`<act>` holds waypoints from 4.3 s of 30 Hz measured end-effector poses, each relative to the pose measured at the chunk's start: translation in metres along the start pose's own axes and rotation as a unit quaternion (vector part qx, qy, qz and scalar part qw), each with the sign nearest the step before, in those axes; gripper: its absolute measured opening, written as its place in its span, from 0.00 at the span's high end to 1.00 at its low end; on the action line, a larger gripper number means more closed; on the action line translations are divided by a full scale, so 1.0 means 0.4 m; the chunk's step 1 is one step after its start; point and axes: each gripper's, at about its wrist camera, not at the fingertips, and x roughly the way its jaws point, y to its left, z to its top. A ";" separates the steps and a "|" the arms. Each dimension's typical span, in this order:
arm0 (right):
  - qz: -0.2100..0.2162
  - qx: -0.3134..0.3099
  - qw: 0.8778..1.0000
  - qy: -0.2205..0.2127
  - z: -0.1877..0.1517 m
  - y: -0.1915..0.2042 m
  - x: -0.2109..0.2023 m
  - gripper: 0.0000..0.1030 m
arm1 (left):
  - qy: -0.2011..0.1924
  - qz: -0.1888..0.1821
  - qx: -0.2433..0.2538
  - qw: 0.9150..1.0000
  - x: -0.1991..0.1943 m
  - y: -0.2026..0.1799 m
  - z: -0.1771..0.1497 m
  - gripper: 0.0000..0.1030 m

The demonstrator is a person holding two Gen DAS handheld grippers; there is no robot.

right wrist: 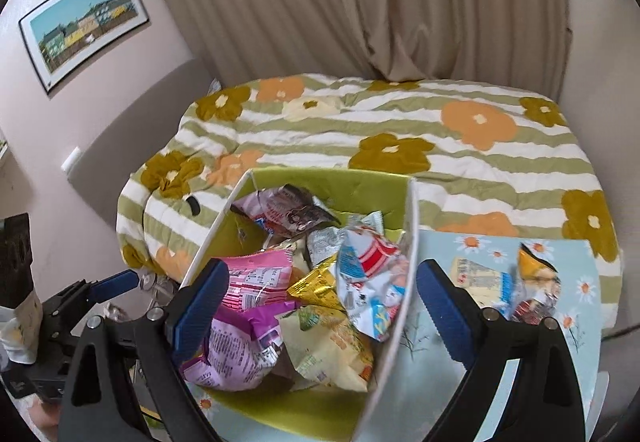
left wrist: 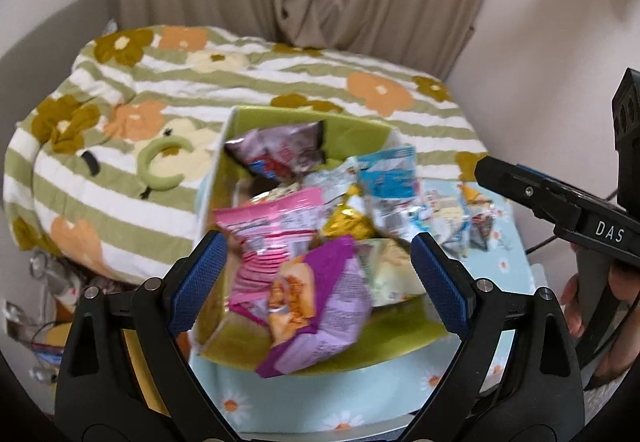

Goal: Organize snacks
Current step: 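Move both tools back over the last snacks on the mat, then grasp the cream-blue bag with the left tool while the right tool grasps the orange-brown bag, then carry both bags over the box and open the left tool to drop the cream-blue bag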

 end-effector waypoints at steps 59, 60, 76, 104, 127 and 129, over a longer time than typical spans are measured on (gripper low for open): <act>0.044 0.227 0.961 0.148 -0.101 -0.810 0.167 0.09 | 0.184 0.042 0.022 0.982 0.697 -0.612 0.001 0.10; 0.043 0.228 0.961 0.153 -0.102 -0.810 0.180 0.09 | 0.188 0.042 0.021 0.981 0.707 -0.609 -0.001 0.10; 0.035 0.229 0.952 0.201 -0.134 -0.804 0.305 0.09 | 0.207 -0.016 -0.011 0.978 0.783 -0.552 -0.025 0.22; 0.030 0.218 0.959 0.175 -0.162 -0.832 0.246 0.38 | 0.162 -0.018 0.004 0.987 0.630 -0.573 -0.060 0.32; 0.052 0.073 0.996 0.028 -0.069 -0.603 -0.185 0.39 | 0.016 -0.011 -0.021 1.000 0.120 -0.602 -0.083 0.32; 0.062 0.061 0.996 0.020 -0.057 -0.565 -0.208 0.39 | 0.001 -0.009 -0.025 1.000 0.068 -0.580 -0.079 0.32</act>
